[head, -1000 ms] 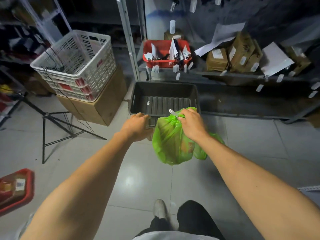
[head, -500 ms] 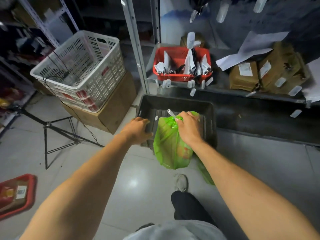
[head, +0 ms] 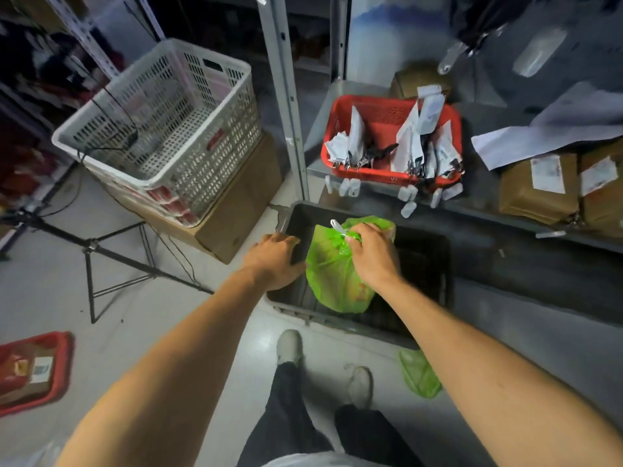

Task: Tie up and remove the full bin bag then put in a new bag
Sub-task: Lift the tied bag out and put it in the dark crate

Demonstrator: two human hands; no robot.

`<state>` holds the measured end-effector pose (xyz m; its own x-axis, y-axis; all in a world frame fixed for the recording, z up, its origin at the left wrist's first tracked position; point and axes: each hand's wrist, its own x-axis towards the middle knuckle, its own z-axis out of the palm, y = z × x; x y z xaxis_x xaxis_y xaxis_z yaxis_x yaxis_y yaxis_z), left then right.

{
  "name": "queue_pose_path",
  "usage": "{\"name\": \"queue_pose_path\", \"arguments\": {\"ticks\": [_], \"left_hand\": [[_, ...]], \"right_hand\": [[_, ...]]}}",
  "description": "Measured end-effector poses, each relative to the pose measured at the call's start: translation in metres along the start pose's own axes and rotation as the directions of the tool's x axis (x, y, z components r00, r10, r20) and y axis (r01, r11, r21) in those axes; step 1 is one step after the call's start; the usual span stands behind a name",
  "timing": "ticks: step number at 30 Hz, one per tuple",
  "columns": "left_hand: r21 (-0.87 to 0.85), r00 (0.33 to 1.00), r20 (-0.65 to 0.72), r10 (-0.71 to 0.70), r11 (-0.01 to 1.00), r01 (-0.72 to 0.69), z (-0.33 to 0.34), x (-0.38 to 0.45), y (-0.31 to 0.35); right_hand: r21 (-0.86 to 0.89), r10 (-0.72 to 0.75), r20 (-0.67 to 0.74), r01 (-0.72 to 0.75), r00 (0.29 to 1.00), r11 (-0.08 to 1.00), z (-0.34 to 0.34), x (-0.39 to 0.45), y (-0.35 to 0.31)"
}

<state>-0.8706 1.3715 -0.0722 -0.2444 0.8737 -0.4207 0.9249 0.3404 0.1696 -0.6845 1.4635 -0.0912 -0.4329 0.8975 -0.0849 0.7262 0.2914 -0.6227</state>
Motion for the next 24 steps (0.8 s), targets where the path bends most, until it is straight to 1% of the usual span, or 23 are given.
{"name": "queue_pose_path", "arguments": {"ticks": [3,7,9,15,20,22,24], "left_hand": [[-0.021,1.000,0.021,0.023,1.000,-0.022,0.005,0.042,-0.015],[-0.021,0.996,0.069,0.056,0.998,-0.055,0.015,0.089,-0.035],[-0.003,0.994,0.095,0.058,0.998,-0.058,0.022,0.111,-0.045],[-0.002,0.993,0.109,0.038,0.999,-0.039,0.048,0.166,-0.077],[-0.046,0.993,0.121,0.005,0.999,0.000,0.072,0.193,-0.098],[-0.057,0.994,0.110,-0.002,0.998,0.009,0.078,0.200,-0.102],[-0.083,0.994,0.107,-0.007,0.996,0.016,0.084,0.205,-0.104]], "right_hand": [[-0.090,0.022,0.032,-0.019,0.999,0.996,0.023,0.037,0.008],[-0.150,0.057,0.093,-0.043,0.994,0.988,0.053,0.075,0.018],[-0.171,0.046,0.135,-0.022,0.990,0.985,0.069,0.093,0.023],[-0.185,-0.039,0.238,0.085,0.970,0.979,0.116,0.135,0.033],[-0.277,-0.076,0.179,0.125,0.981,0.953,0.148,0.167,0.037],[-0.322,-0.054,0.175,0.109,0.983,0.941,0.157,0.175,0.041],[-0.354,0.001,0.172,0.061,0.985,0.933,0.163,0.180,0.048]]}}
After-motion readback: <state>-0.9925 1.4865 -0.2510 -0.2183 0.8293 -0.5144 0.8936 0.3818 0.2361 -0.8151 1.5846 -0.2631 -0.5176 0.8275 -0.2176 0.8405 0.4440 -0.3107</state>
